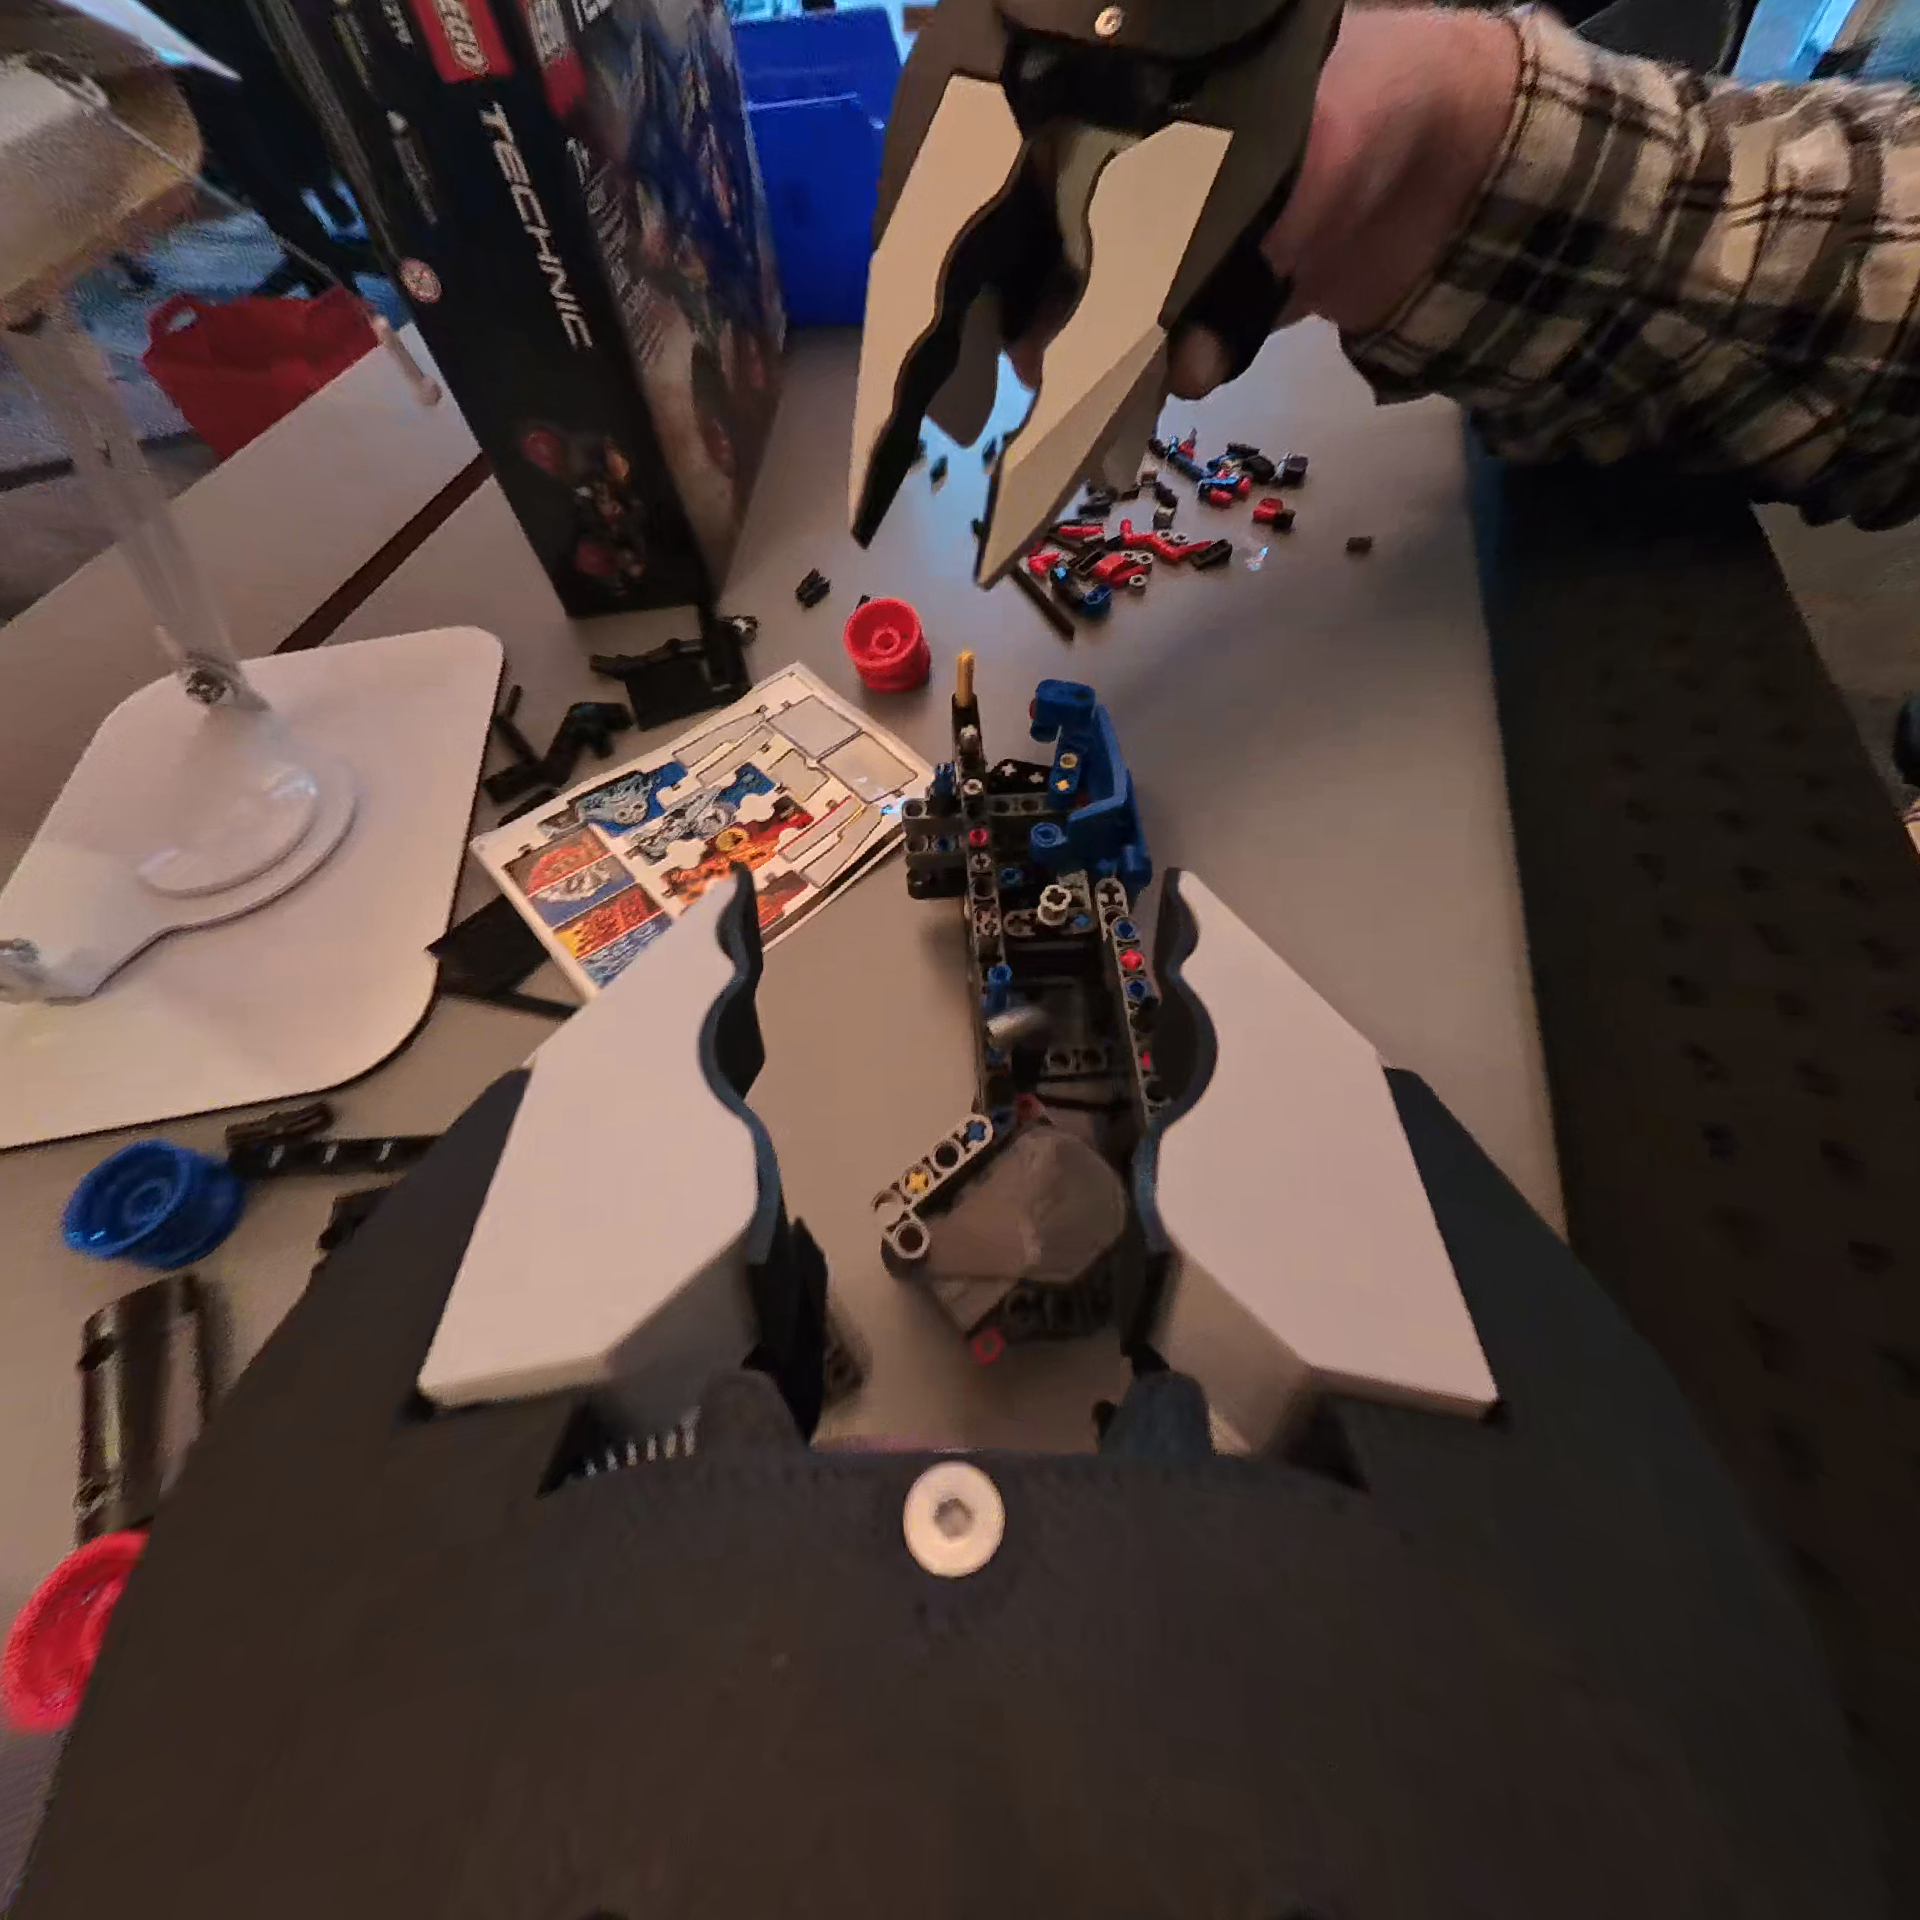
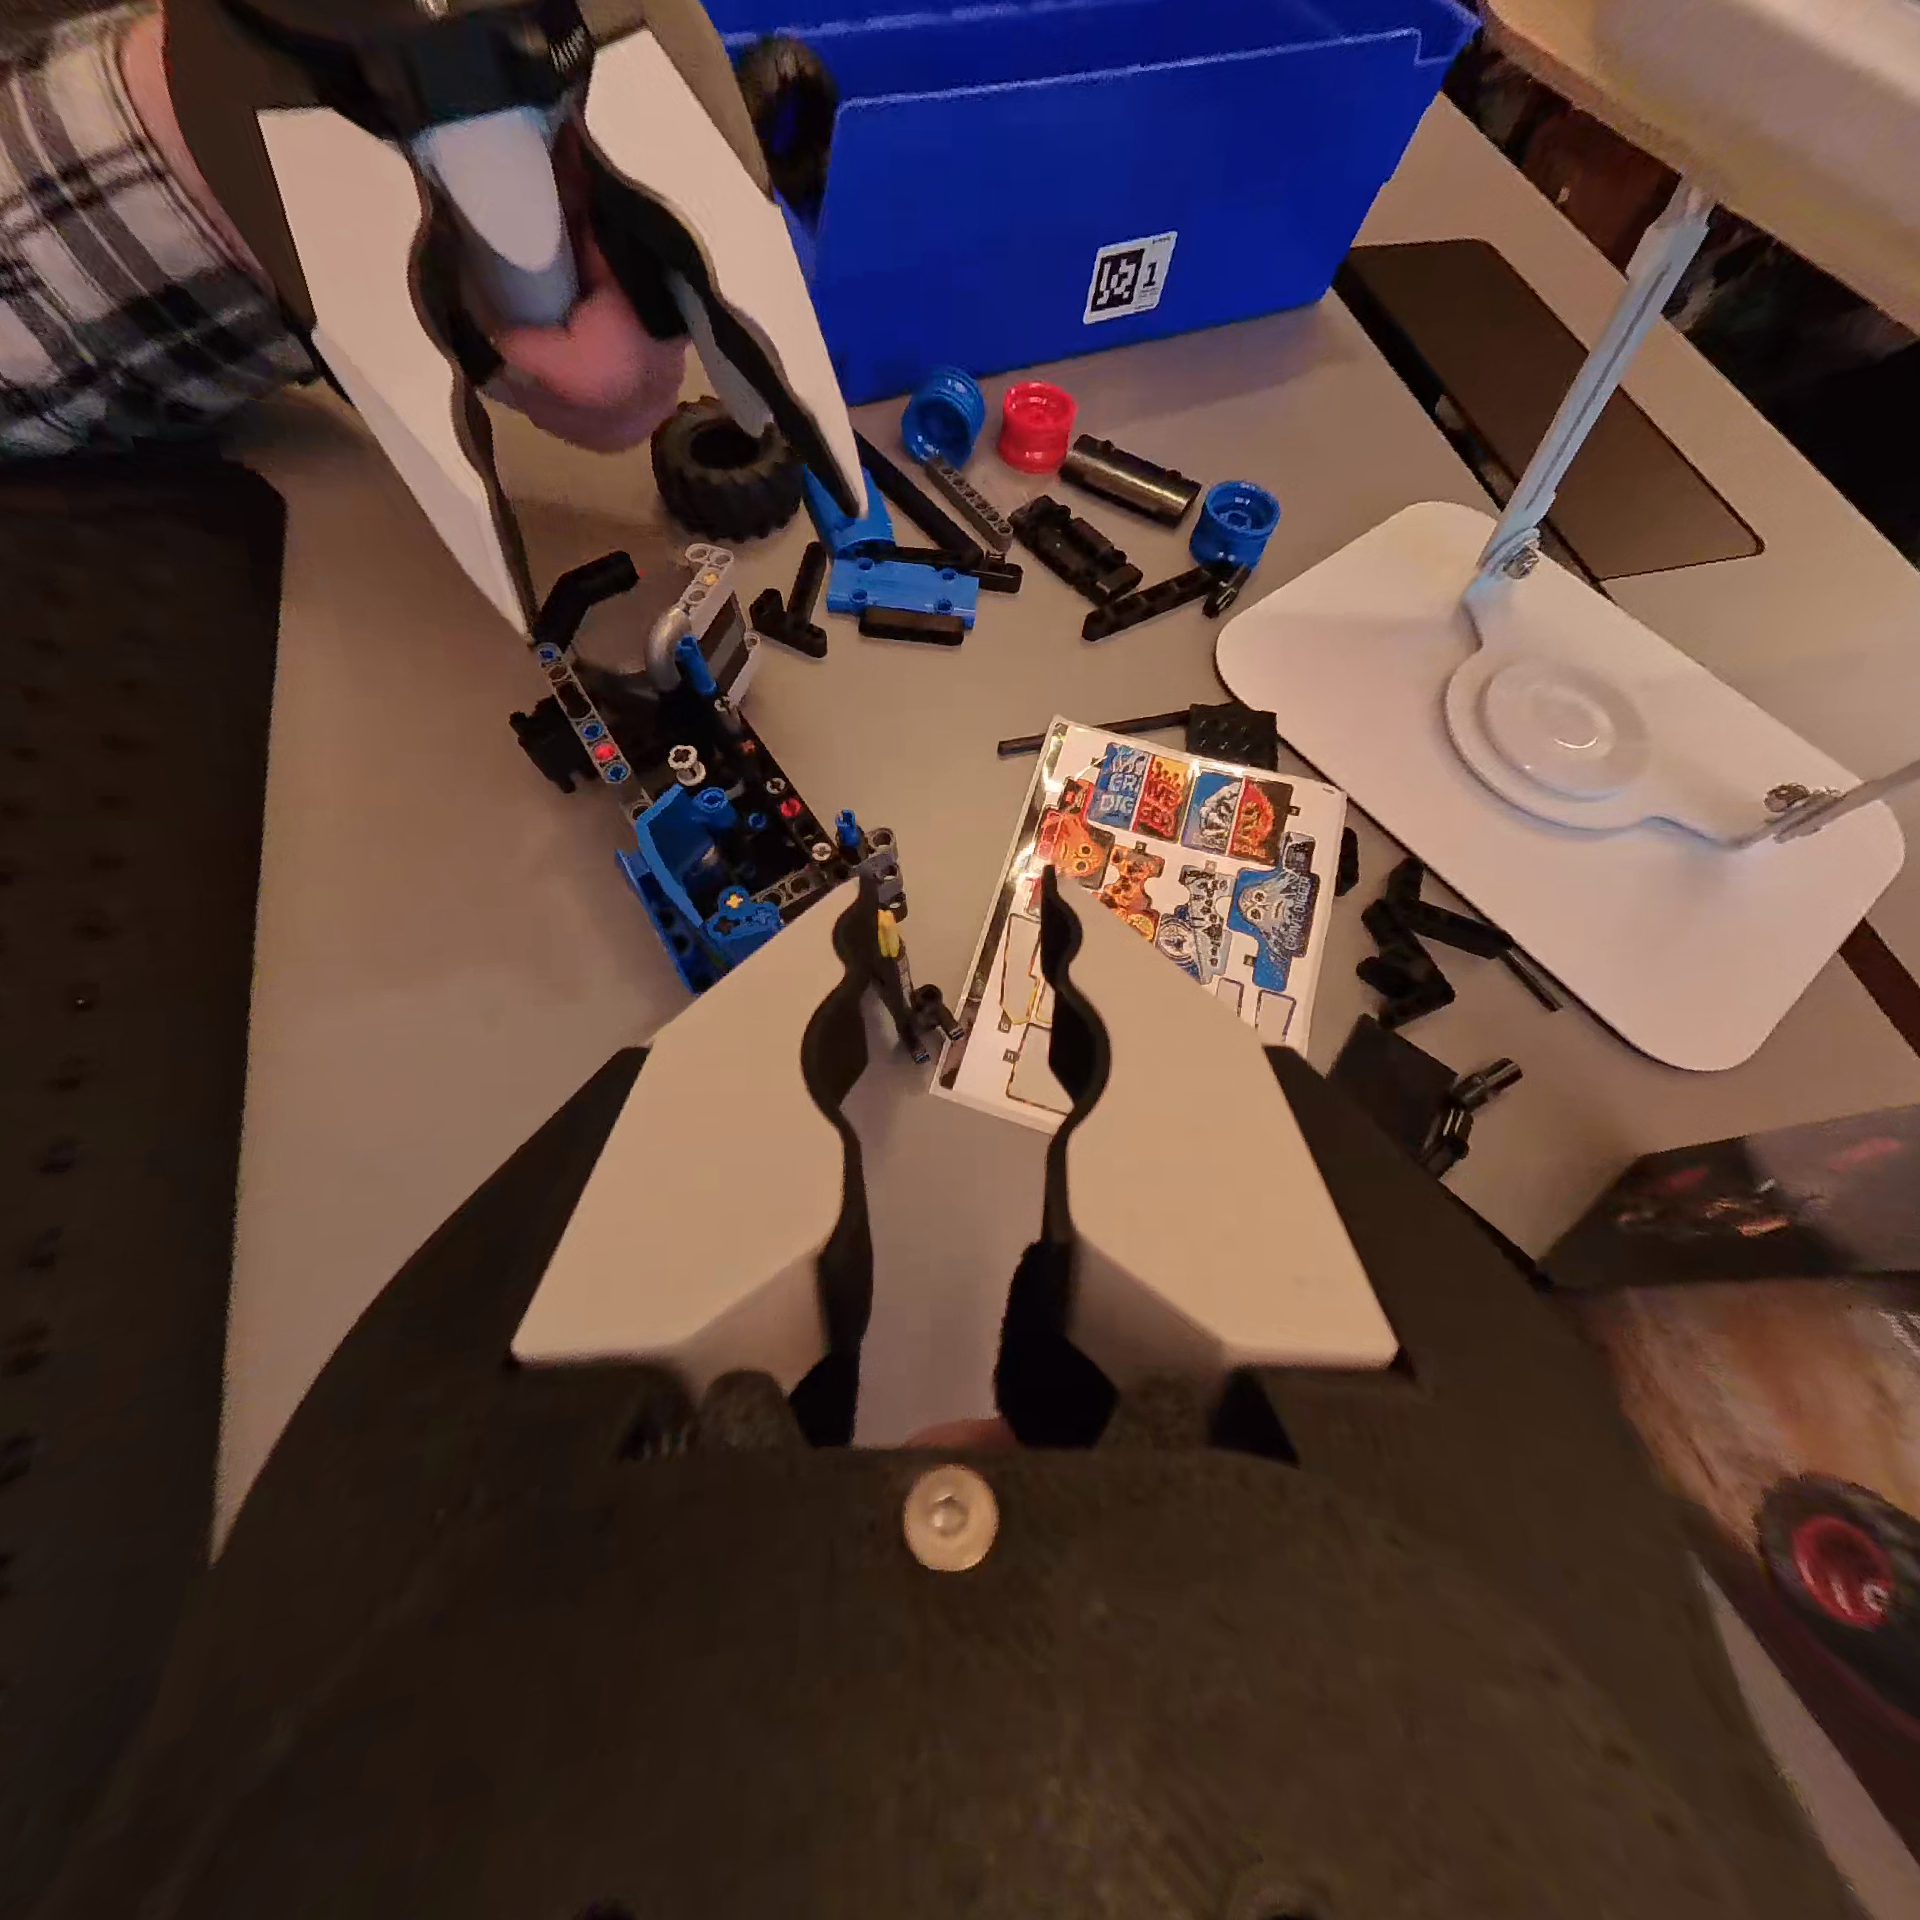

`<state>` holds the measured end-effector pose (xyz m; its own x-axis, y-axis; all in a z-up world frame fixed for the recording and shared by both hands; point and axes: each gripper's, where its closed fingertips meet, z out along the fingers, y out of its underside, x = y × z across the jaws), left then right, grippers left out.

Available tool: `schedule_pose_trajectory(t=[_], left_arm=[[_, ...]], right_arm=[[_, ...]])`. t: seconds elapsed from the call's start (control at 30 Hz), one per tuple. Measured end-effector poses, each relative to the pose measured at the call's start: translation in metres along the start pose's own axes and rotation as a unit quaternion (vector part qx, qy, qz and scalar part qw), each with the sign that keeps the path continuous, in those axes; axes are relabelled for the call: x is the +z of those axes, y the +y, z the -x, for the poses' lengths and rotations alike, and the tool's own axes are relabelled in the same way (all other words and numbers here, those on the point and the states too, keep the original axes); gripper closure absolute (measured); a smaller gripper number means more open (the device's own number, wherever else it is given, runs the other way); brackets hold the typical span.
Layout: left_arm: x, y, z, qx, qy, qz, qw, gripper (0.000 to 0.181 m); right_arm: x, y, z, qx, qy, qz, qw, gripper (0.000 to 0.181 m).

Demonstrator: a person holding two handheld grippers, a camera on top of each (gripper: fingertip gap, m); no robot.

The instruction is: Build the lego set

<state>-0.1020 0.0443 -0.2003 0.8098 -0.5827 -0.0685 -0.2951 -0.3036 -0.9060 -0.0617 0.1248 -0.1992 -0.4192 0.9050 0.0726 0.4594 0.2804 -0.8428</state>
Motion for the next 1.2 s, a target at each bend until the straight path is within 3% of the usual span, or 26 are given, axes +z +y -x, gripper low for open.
schedule_pose_trajectory(t=[0.33, 0.7, 1.2], left_arm=[[0.015, 0.025, -0.005, 0.001, 0.021, 0.009, 1.000, 0.105], [0.014, 0.017, -0.001, 0.023, -0.003, -0.010, 1.000, 0.111], [0.014, 0.029, -0.010, 0.037, 0.011, 0.045, 0.998, 0.115]], right_arm=[[0.008, 0.016, -0.011, 0.010, 0.007, -0.002, 1.000, 0.153], [0.001, 0.024, -0.026, 0.016, 0.031, -0.005, 0.999, 0.154], [-0.015, 0.031, -0.033, 0.021, 0.033, -0.003, 0.999, 0.154]])
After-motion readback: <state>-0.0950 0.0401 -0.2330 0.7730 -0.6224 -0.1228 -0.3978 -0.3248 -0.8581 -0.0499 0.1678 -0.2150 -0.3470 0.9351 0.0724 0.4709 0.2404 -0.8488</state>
